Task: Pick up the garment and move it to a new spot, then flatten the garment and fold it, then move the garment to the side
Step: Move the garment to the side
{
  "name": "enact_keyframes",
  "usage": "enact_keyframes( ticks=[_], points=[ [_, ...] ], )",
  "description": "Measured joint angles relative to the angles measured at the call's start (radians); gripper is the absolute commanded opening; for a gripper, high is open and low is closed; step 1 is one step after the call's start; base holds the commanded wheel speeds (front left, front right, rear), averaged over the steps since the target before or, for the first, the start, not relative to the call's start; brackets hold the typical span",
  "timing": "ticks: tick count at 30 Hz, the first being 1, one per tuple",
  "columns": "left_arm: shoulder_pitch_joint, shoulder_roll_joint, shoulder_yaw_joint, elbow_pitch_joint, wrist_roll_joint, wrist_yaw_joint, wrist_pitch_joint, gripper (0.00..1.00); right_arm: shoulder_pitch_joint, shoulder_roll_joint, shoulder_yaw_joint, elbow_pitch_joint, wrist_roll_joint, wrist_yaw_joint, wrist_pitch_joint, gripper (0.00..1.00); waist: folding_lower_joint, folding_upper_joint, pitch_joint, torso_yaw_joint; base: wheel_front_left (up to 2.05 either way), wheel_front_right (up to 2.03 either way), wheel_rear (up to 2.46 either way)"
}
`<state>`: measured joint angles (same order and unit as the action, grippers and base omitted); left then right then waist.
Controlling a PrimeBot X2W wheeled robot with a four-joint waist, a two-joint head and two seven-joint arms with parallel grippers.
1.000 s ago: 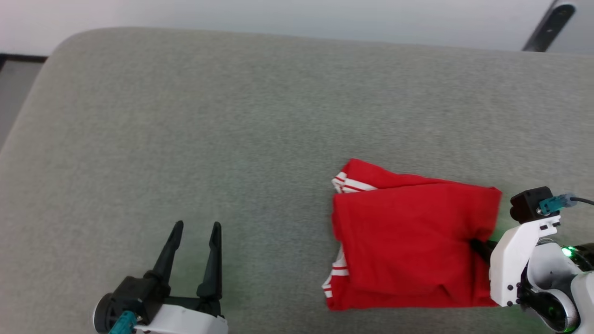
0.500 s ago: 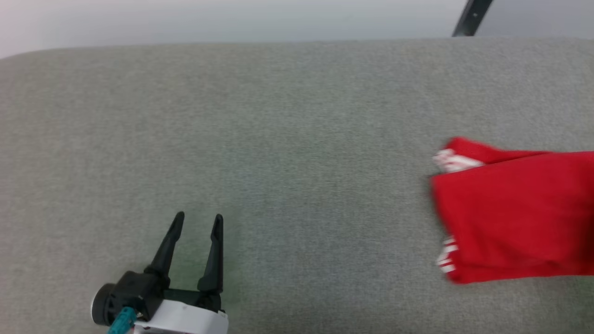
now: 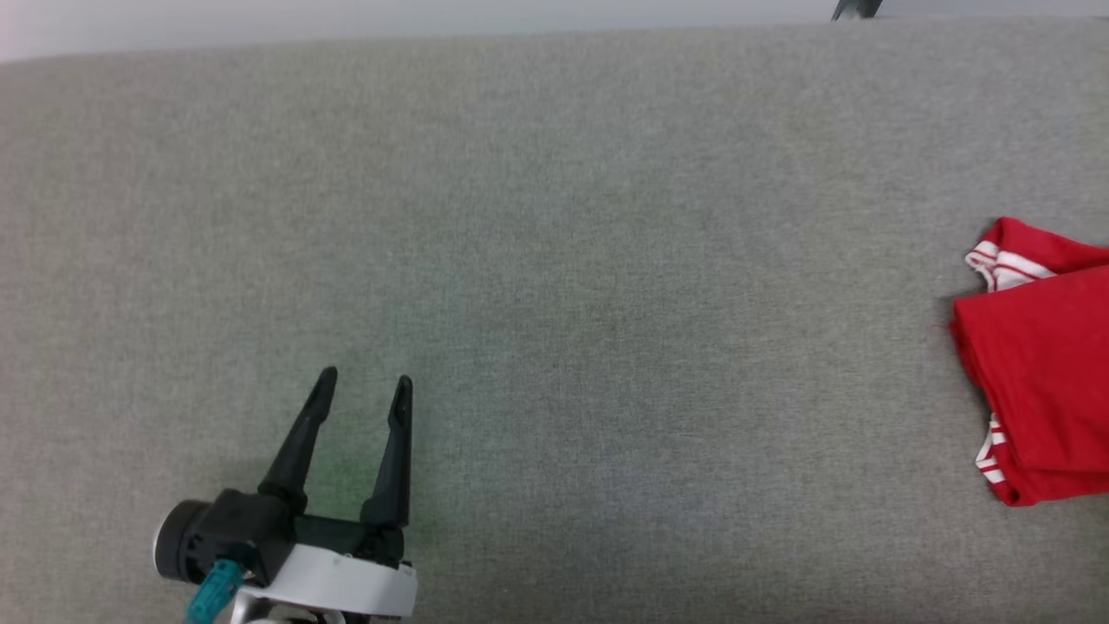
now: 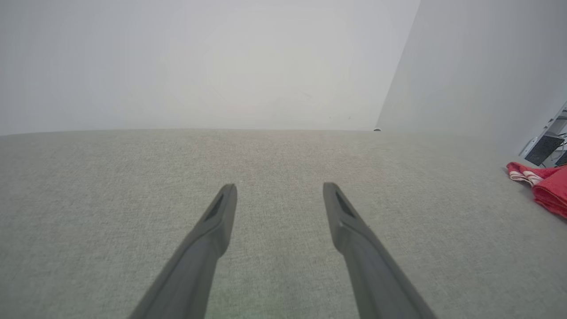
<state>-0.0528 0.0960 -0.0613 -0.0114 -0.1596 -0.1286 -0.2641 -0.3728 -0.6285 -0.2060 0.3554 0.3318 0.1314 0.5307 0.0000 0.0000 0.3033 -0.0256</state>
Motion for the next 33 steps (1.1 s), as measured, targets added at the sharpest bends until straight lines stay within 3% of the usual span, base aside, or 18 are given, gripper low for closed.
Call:
enact_keyframes(
  ticks=[8,9,11,13,22,33],
  points=[
    [-0.013,0.004,0.002,-0.009,0.002,0.0,0.0,1.0,-0.075,0.035,0.0,0.16,-0.094,0.0,-0.127,0.03,0.0,0.0,0.045,0.02,0.0,0.0,0.0],
    [-0.013,0.004,0.003,-0.009,0.002,0.0,0.0,1.0,-0.082,0.037,-0.001,0.176,-0.102,0.0,-0.14,0.12,0.0,0.0,0.046,0.022,0.0,0.0,0.0],
    [-0.013,0.003,0.006,-0.007,0.003,0.0,0.0,1.0,-0.094,0.042,0.001,0.202,-0.111,0.0,-0.158,0.44,0.0,0.0,0.044,0.023,0.0,0.0,0.0],
    [-0.013,0.002,0.007,-0.003,0.009,0.0,0.0,1.0,-0.101,0.044,0.001,0.221,-0.123,0.0,-0.181,1.0,0.0,0.0,0.037,0.022,0.0,0.0,0.0],
    [-0.004,-0.001,-0.006,0.027,-0.001,0.0,0.0,1.0,-0.096,0.044,0.087,0.186,-0.097,0.0,-0.233,1.0,0.0,0.0,-0.05,0.01,0.0,0.0,0.0],
    [0.02,0.028,0.023,0.108,-0.008,0.0,0.0,1.0,0.03,0.223,0.305,0.002,0.02,0.0,-0.274,1.0,0.0,0.0,-0.191,0.003,0.0,0.0,0.0]
  ],
)
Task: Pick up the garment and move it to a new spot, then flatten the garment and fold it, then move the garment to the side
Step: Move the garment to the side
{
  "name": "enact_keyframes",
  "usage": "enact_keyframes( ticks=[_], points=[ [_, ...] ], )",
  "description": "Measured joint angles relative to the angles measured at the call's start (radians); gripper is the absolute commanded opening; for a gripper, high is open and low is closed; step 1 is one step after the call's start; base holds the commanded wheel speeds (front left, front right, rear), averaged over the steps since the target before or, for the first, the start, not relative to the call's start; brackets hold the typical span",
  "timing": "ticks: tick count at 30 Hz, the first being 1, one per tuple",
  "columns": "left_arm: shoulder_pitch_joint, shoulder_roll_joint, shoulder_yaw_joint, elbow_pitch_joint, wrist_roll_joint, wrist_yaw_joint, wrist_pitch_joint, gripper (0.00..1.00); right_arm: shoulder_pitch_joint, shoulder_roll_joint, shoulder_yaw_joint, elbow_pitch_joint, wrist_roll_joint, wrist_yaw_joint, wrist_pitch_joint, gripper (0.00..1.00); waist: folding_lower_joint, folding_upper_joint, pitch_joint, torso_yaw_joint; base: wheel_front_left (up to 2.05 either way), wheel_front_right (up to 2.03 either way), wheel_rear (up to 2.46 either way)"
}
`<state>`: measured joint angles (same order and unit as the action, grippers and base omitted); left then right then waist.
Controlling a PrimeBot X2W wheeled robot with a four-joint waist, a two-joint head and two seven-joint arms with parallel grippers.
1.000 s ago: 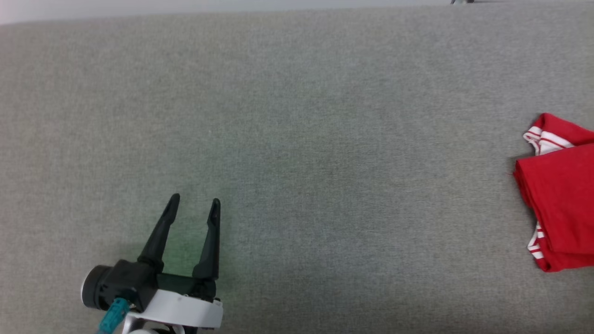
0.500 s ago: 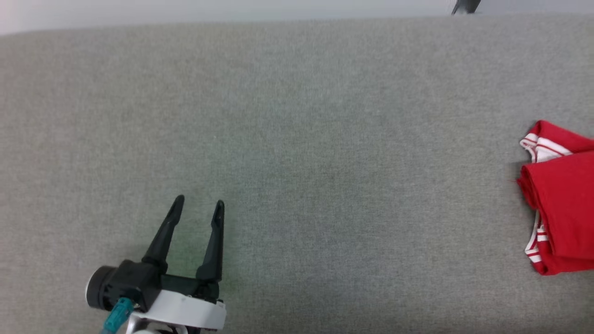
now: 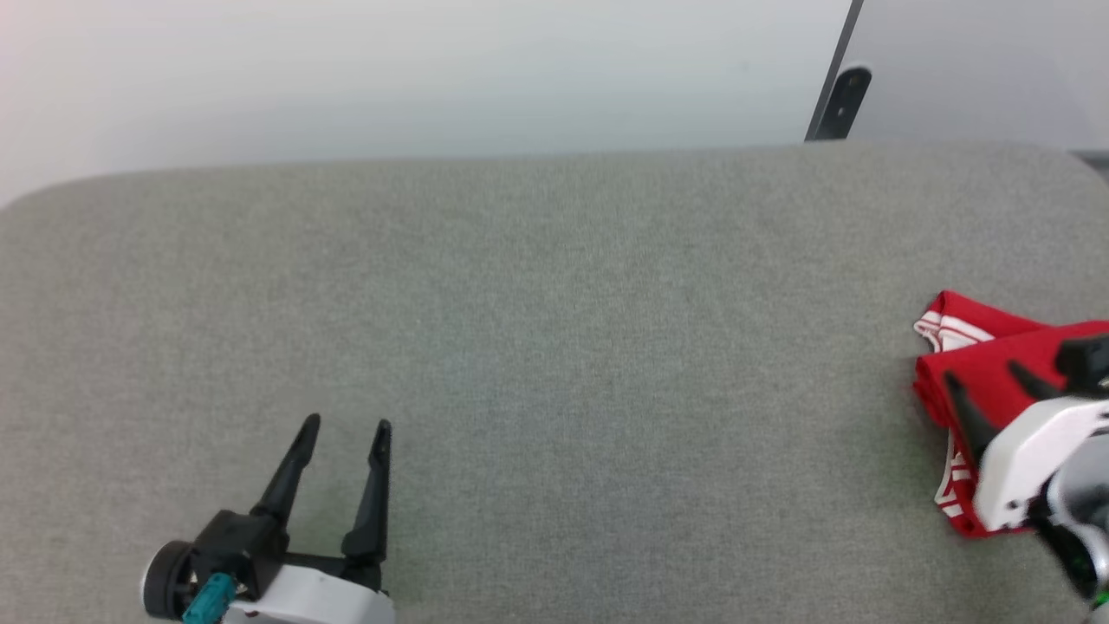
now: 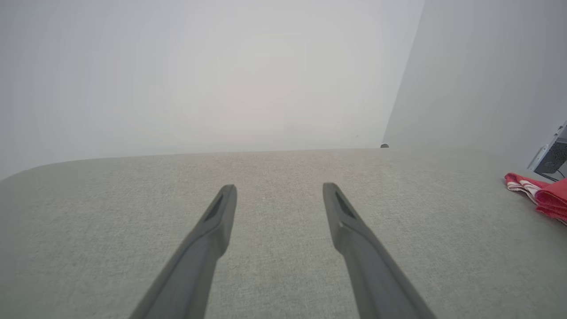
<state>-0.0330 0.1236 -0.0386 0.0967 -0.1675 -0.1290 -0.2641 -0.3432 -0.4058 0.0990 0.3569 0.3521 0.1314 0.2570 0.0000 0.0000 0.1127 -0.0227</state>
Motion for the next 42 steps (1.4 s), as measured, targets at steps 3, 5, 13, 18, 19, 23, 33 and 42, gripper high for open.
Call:
enact_keyframes(
  ticks=[3,5,13,18,19,23,33,42],
  points=[
    [-0.001,0.01,0.008,0.023,-0.007,0.0,0.0,1.0,0.029,0.053,0.008,-0.029,0.006,0.0,-0.035,1.0,0.0,0.0,-0.031,0.001,0.0,0.0,0.0],
    [-0.002,0.011,0.012,0.047,-0.009,0.0,0.0,1.0,0.055,0.092,-0.011,-0.042,0.007,0.0,-0.058,1.0,0.0,0.0,-0.049,0.006,0.0,0.0,0.0],
    [0.017,-0.002,0.034,0.113,-0.016,0.0,0.0,1.0,0.179,0.188,-0.05,-0.142,-0.013,0.0,-0.124,1.0,0.0,0.0,-0.097,0.036,0.0,0.0,0.0],
    [0.063,-0.02,0.026,0.124,-0.026,0.0,0.0,1.0,0.301,0.228,-0.108,-0.241,-0.019,0.0,-0.129,1.0,0.0,0.0,-0.115,0.06,0.0,0.0,0.0],
    [0.076,-0.023,0.028,0.121,-0.026,0.001,0.0,1.0,0.325,0.235,-0.123,-0.262,-0.02,0.0,-0.127,1.0,0.0,0.0,-0.118,0.064,0.0,0.0,0.0],
    [0.133,-0.034,0.042,0.095,-0.036,0.008,0.0,1.0,0.414,0.267,-0.165,-0.357,-0.031,0.0,-0.112,1.0,0.0,0.0,-0.128,0.074,0.0,0.0,0.0],
    [0.258,-0.046,0.055,-0.019,-0.037,0.026,0.0,1.0,0.544,0.297,-0.219,-0.54,-0.053,0.0,-0.063,1.0,0.0,0.0,-0.139,0.065,0.0,0.0,0.0],
    [0.285,-0.045,0.046,-0.094,-0.037,0.041,0.029,1.0,0.575,0.314,-0.219,-0.578,-0.054,0.0,-0.048,1.0,0.0,0.0,-0.128,0.052,0.0,0.0,0.0]
  ],
)
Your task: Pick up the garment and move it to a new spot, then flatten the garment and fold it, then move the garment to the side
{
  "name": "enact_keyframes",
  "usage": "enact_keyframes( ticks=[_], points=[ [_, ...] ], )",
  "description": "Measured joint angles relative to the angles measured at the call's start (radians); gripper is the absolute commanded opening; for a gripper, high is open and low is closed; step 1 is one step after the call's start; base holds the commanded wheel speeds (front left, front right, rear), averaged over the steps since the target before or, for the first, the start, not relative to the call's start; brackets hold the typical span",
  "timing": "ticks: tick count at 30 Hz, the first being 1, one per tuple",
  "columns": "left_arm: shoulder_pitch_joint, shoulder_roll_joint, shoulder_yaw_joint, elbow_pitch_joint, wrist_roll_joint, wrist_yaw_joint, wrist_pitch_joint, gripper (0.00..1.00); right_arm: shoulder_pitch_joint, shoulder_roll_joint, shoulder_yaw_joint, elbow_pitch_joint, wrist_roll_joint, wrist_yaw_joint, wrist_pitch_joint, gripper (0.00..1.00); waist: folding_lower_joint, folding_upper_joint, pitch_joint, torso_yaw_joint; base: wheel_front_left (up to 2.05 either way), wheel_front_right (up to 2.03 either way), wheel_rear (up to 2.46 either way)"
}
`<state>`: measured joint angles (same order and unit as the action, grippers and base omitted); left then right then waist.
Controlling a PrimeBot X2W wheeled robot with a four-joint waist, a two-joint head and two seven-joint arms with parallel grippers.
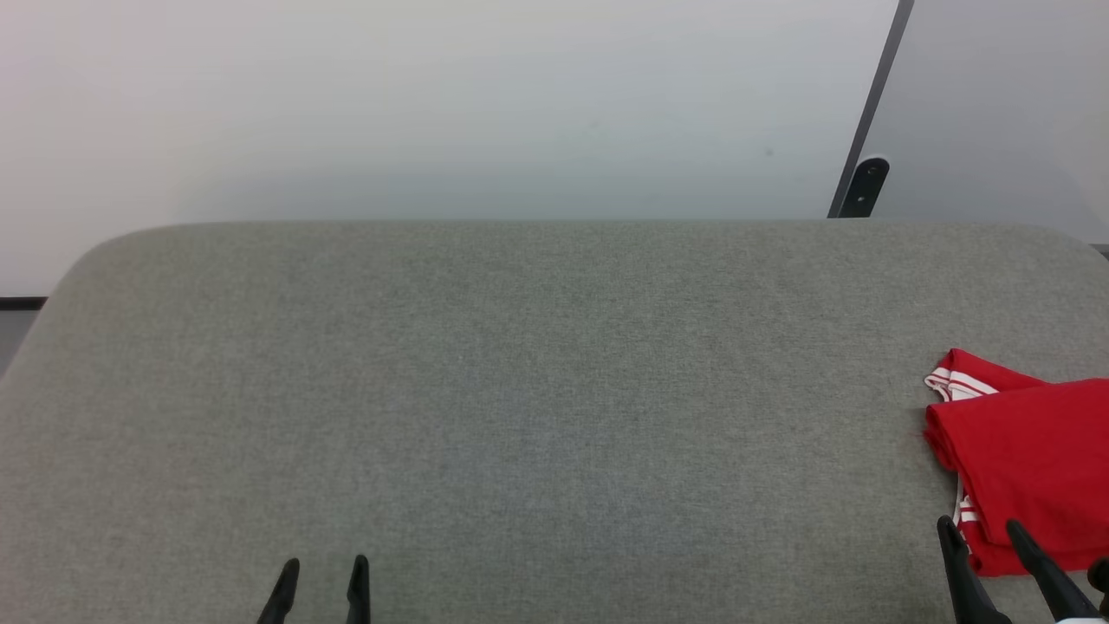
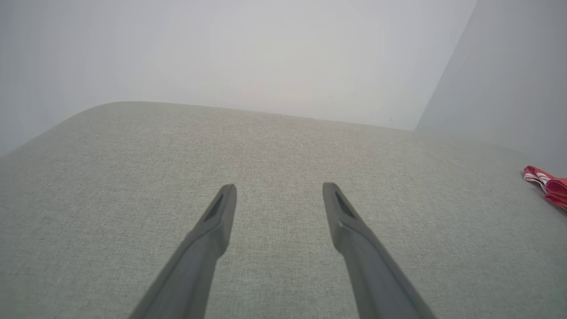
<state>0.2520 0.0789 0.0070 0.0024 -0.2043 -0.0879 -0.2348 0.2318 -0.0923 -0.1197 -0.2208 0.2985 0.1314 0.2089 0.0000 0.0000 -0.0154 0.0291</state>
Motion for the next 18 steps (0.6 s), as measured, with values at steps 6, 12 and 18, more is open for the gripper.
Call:
enact_keyframes(
  ticks=[6,12,18],
  points=[
    [0.0,0.0,-0.006,-0.013,-0.001,0.007,0.007,1.0,0.0,0.001,-0.003,-0.004,-0.001,0.0,0.002,1.0,0.0,0.0,0.004,-0.003,0.0,0.0,0.0],
    [0.002,0.001,-0.009,-0.019,-0.006,0.016,0.007,1.0,0.0,0.003,-0.002,-0.008,-0.001,0.0,-0.002,1.0,0.0,0.0,0.003,-0.002,0.0,0.0,0.0],
    [0.003,0.003,-0.011,-0.023,-0.006,0.026,0.004,1.0,-0.001,0.002,0.005,-0.013,0.0,0.0,-0.001,1.0,0.0,0.0,0.006,-0.002,0.0,0.0,0.0]
  ],
)
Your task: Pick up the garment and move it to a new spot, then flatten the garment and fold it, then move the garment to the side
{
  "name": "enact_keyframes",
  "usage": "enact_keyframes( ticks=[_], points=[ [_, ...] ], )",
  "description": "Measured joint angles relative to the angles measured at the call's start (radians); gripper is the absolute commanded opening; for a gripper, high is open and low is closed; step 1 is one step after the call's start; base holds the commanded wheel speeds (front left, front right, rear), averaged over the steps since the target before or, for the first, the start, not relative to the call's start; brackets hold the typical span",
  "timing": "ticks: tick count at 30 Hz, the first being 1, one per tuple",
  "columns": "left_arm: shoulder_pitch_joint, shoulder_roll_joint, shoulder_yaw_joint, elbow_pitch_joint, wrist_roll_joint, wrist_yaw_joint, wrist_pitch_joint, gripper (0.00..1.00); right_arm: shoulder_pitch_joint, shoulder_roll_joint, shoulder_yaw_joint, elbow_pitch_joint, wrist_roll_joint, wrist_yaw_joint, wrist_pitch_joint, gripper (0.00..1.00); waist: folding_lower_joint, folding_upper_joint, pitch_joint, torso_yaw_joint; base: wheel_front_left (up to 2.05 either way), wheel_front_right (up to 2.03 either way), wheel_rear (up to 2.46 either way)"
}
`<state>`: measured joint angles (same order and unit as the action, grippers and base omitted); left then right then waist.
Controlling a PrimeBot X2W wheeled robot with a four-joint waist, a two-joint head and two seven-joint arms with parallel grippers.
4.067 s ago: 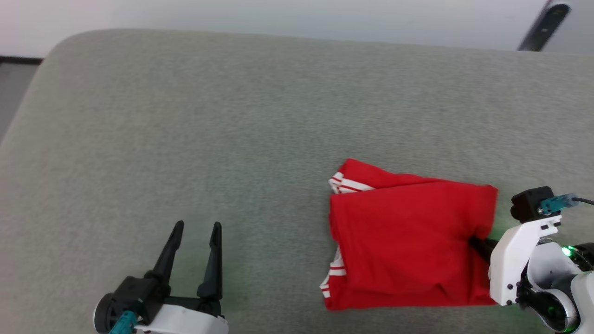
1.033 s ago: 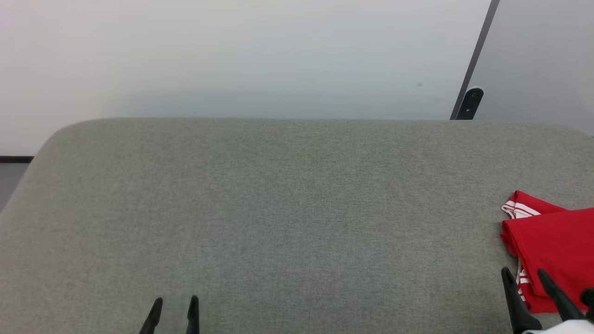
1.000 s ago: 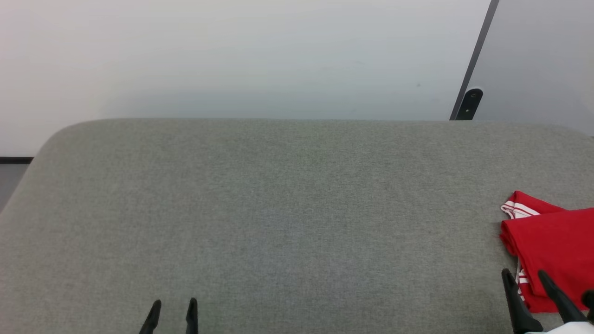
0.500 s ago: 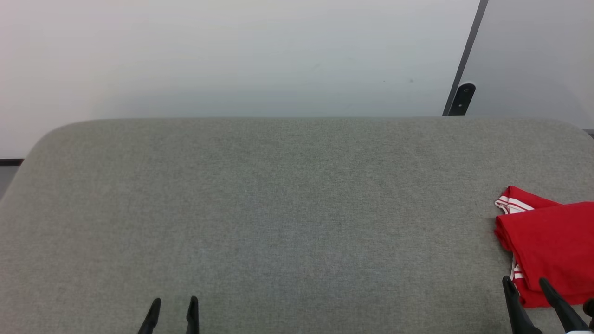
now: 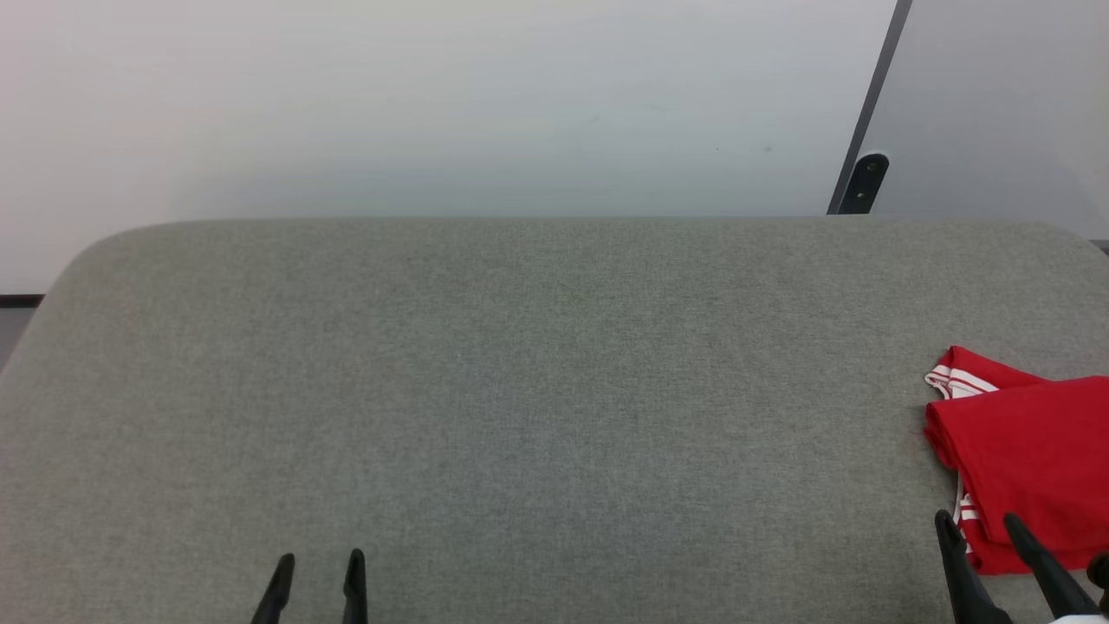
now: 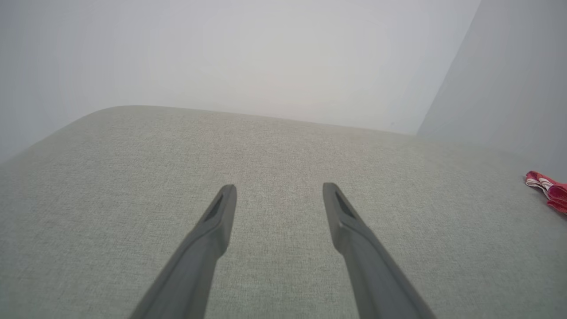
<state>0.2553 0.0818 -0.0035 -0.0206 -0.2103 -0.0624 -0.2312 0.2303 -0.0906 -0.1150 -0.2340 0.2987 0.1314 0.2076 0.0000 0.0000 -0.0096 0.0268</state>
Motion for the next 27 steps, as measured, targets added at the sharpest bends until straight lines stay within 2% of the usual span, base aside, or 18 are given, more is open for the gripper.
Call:
enact_keyframes(
  ticks=[2,3,9,27],
  points=[
    [-0.001,0.001,0.001,-0.005,0.0,0.001,-0.007,1.0,-0.004,-0.002,0.001,-0.004,0.0,0.0,-0.002,1.0,0.0,0.0,0.002,0.0,0.0,0.0,0.0],
    [-0.001,0.0,0.001,-0.004,0.0,0.001,-0.008,0.0,-0.005,-0.001,0.001,-0.004,0.0,0.0,-0.002,0.0,0.0,0.0,0.004,-0.001,0.0,0.0,0.0],
    [0.001,-0.012,-0.003,0.051,-0.013,0.001,0.004,0.0,0.008,0.011,0.003,0.06,0.008,0.0,0.002,0.0,0.0,0.0,0.004,-0.001,0.0,0.0,0.0],
    [-0.071,-0.012,0.012,0.105,-0.338,-0.009,0.074,0.0,-0.059,0.017,0.003,0.157,0.307,0.0,-0.016,0.0,0.0,0.0,0.005,-0.005,0.0,0.0,0.0]
  ],
)
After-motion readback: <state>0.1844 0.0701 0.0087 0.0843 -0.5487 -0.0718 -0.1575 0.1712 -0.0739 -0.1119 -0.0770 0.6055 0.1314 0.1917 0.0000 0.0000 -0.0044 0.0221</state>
